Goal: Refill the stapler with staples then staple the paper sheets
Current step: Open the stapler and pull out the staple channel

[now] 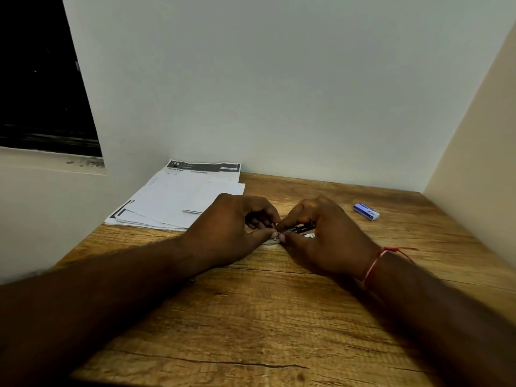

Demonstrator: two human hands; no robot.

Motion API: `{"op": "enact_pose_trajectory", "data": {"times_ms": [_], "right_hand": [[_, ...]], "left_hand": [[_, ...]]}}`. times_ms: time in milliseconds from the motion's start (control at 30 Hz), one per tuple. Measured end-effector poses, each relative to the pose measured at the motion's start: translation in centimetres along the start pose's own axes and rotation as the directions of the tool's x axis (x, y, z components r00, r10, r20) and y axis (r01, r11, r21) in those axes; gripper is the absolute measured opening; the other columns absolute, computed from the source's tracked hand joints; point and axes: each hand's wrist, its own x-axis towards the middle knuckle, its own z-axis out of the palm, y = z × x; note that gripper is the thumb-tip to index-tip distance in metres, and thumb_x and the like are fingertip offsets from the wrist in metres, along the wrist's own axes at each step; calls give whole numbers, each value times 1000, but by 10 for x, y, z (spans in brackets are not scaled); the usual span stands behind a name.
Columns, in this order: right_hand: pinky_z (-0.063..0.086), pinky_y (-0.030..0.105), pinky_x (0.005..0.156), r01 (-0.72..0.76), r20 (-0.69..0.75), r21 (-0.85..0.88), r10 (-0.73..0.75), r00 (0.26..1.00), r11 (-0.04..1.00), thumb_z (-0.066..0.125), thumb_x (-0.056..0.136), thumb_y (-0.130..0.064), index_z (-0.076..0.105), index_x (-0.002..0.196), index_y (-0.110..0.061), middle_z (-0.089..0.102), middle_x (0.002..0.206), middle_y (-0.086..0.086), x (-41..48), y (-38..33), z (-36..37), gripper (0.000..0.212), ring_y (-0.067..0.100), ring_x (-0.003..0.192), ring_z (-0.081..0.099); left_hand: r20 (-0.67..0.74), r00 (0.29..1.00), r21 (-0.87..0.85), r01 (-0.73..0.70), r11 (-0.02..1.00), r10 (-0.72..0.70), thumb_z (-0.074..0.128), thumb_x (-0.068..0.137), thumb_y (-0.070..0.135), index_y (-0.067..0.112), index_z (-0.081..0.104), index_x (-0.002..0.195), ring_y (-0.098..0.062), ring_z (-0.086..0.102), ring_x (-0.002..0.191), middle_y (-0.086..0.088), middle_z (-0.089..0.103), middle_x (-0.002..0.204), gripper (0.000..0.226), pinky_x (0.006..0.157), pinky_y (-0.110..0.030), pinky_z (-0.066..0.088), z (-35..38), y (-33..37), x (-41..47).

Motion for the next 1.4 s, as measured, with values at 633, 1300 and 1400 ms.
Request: {"op": "enact_pose_trajectory", "data": {"times_ms": [633,1300,1400], "right_hand": [[43,36,90,29,-43,-65,-31,999,997,87,91,-44,88,98,-40,72,99,-23,-2,-9,-1,9,8,104,57],[41,31,88,55,-52,-122,-61,997,991,82,93,-42,77,96,-38,67,100,-23,-3,-7,-1,7,6,102,54],[48,24,76,-30,-87,-23,28,996,999,77,94,-46,74,93,-40,70,97,-23,-1,-3,-4,7,-1,99,62]], "left_hand": [[18,1000,1,0,1000,0,98,90,28,34,87,101,-1,83,91,18,86,95,17,87,-33,70,0,0,1],[26,999,5,20,1000,-20,98,91,31,34,87,100,0,83,91,18,86,93,15,86,-32,70,0,0,0],[17,1000,-23,22,1000,-22,94,93,41,36,86,98,1,82,89,22,85,91,11,76,-15,63,1,-1,0]]}}
